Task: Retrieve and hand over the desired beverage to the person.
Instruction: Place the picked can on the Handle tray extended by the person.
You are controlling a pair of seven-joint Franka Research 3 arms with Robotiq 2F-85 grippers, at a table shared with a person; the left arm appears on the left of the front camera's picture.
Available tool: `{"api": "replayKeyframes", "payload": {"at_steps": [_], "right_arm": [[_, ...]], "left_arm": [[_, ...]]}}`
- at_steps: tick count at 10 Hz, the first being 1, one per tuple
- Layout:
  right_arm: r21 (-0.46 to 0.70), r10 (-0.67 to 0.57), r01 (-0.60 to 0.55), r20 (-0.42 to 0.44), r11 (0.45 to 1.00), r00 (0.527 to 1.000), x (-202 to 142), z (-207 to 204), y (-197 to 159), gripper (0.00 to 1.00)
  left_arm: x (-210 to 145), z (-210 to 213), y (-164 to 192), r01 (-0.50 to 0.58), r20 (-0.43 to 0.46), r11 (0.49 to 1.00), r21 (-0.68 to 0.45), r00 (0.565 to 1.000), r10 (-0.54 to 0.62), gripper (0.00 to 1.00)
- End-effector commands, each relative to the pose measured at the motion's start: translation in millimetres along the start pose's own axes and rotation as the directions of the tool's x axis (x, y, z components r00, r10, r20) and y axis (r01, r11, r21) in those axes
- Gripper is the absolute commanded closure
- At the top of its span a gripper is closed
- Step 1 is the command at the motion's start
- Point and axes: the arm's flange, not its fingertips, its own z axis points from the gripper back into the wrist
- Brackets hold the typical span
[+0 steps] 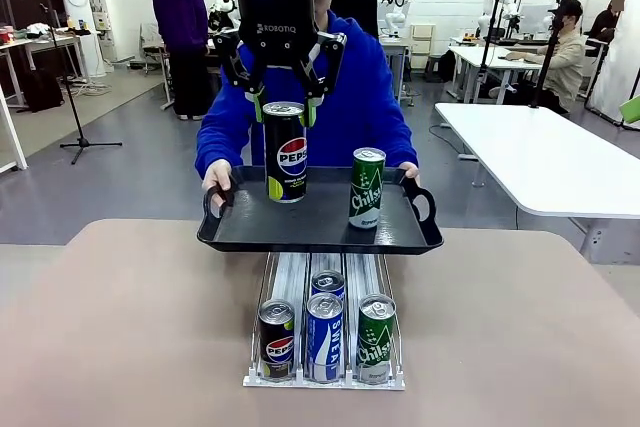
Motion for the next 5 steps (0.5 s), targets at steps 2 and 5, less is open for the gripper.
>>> {"api": "replayKeyframes", "payload": {"at_steps": [2, 5], "right_arm": [[0.001, 0.000, 0.000, -0.016, 1.000, 1.000, 3.7, 0.8, 0.0, 0.00], [0.001, 0.000, 0.000, -0.016, 1.000, 1.000, 3.7, 0.8, 0.0, 0.00]], "left_arm": [[21.0, -6.6, 19.4, -0.022, 0.030, 1.000, 0.006, 0.999, 0.022, 0.42], [70.3, -37.7, 65.3, -0.072, 0.104, 0.997, 0.038, 0.992, 0.068, 0.42]]}}
